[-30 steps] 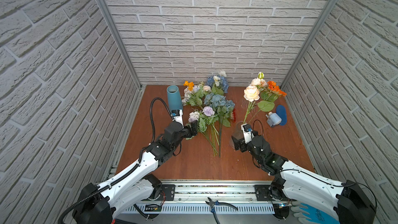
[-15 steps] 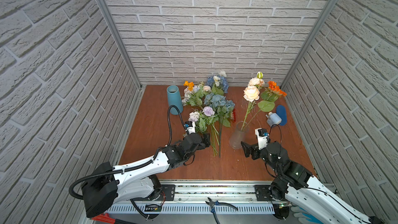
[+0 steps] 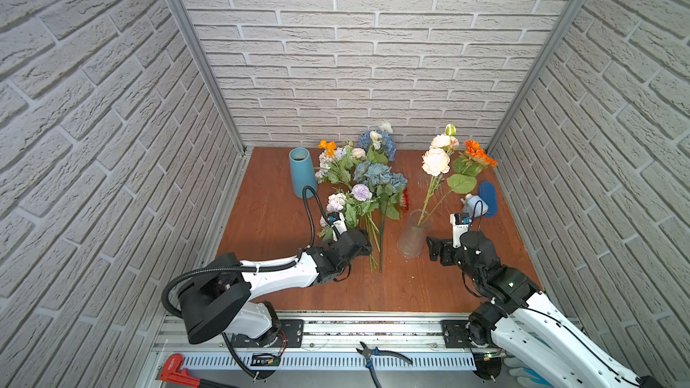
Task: Arrange flowers in a vase
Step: Pick up the flower from the center of the table.
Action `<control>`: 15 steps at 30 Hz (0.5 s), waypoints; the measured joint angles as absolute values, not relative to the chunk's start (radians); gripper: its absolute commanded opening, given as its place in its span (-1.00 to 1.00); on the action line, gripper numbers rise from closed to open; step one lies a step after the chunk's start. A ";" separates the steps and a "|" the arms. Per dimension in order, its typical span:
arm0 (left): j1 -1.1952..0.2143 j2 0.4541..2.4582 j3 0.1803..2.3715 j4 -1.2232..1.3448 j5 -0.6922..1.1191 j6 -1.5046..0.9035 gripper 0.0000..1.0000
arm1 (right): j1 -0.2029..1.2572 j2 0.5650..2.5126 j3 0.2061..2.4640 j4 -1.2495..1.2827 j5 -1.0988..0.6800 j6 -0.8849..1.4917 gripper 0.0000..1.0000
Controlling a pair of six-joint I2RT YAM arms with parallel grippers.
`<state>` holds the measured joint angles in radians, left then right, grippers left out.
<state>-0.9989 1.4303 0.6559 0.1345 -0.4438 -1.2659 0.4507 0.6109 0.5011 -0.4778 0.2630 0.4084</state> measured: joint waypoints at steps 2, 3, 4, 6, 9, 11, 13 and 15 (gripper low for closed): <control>-0.992 1.474 0.674 0.160 -0.429 -1.279 0.40 | 0.418 0.623 0.501 -0.466 0.239 0.412 0.98; -0.987 1.493 0.680 0.170 -0.422 -1.285 0.36 | 0.403 0.630 0.500 -0.458 0.224 0.413 0.98; -0.981 1.510 0.682 0.181 -0.416 -1.292 0.35 | 0.392 0.636 0.499 -0.449 0.211 0.413 0.98; -0.965 1.539 0.684 0.188 -0.407 -1.304 0.32 | 0.377 0.643 0.498 -0.437 0.193 0.414 0.98; -0.946 1.583 0.696 0.186 -0.400 -1.320 0.17 | 0.361 0.649 0.497 -0.420 0.167 0.414 0.98; -0.935 1.612 0.712 0.189 -0.395 -1.327 0.15 | 0.352 0.651 0.497 -0.411 0.156 0.413 0.98; -0.928 1.639 0.730 0.195 -0.390 -1.331 0.06 | 0.346 0.651 0.497 -0.407 0.150 0.413 0.98; -0.923 1.663 0.743 0.207 -0.382 -1.336 0.02 | 0.342 0.650 0.497 -0.407 0.144 0.413 0.98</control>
<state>-0.9230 1.6630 0.7429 0.2066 -0.3817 -1.3357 0.3420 0.6498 0.4973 -0.4068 0.1436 0.4126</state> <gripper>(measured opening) 0.524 0.990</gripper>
